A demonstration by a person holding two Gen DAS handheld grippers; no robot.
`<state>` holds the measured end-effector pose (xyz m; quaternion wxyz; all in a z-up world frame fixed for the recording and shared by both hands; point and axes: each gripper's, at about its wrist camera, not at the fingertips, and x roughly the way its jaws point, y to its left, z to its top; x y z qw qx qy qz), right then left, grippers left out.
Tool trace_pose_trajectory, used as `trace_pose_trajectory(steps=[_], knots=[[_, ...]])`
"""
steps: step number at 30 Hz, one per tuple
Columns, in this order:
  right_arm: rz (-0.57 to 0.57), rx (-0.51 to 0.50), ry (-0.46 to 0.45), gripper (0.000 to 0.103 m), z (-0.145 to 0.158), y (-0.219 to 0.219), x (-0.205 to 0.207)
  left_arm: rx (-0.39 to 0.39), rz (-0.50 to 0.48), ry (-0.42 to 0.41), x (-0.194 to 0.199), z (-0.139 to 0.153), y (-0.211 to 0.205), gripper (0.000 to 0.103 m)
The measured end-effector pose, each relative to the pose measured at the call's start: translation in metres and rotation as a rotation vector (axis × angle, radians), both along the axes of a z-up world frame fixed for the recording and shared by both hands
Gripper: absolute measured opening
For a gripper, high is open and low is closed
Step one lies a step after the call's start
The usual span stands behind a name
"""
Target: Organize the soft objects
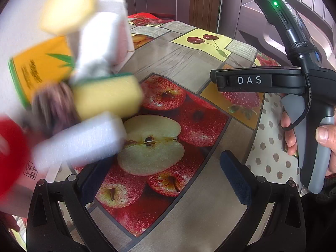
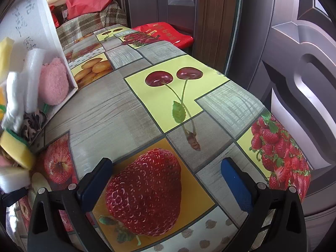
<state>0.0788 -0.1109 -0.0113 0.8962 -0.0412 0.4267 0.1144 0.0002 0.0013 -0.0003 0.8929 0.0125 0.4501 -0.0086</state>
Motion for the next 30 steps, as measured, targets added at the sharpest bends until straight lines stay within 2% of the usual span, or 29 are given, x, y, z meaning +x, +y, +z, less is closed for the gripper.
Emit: trace_pose_trajectory(steps=[30], knots=[[0.001,-0.004,-0.001,0.103,0.0001,0.0012,0.0001,0.002,0.0,0.0,-0.0008,0.001,0.0006,0.102]])
